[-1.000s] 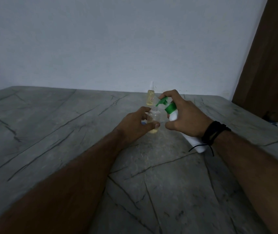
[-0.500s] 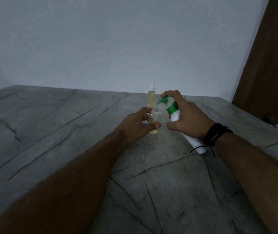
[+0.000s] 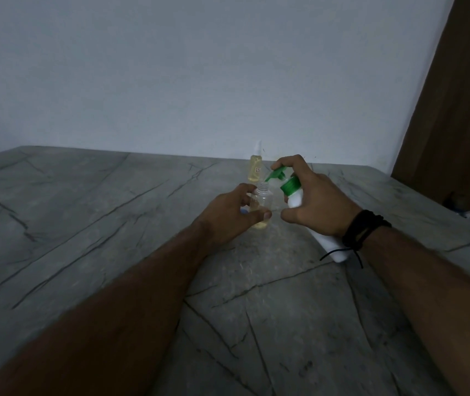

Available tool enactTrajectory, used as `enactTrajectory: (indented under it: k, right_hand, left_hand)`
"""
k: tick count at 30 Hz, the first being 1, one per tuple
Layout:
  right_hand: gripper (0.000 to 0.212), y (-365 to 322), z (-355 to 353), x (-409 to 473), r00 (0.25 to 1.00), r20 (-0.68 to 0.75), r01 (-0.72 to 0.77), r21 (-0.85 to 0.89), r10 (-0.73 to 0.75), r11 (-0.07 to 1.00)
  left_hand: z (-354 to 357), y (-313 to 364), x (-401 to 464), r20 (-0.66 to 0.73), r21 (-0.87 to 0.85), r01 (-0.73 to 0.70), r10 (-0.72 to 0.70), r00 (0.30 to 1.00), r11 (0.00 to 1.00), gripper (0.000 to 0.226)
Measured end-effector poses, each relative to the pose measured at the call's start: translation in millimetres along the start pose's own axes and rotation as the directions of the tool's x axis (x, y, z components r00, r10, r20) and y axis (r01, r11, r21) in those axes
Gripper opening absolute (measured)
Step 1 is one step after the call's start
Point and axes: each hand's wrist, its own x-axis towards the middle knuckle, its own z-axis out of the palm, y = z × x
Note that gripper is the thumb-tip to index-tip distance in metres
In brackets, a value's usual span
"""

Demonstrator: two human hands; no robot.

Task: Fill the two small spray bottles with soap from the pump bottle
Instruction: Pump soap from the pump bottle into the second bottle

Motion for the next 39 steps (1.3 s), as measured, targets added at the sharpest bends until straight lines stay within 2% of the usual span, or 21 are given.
enactTrajectory:
  k: [15, 39]
  right_hand:
    - [0.078, 1.7, 0.4, 0.6, 1.000, 0.004, -0.005, 0.012, 0.005, 1.000]
    - [0.073, 1.5, -0.3, 1.9, 1.000, 0.014, -0.022, 0.014, 0.021, 1.000]
  left_hand:
    - [-0.3, 2.6, -1.1, 0.000, 0.003, 0.012, -0.012, 1.000, 1.000, 0.072]
    - [-3.5, 8.9, -4.6, 0.032, 0.014, 0.032, -0.032, 0.999, 0.999, 0.071]
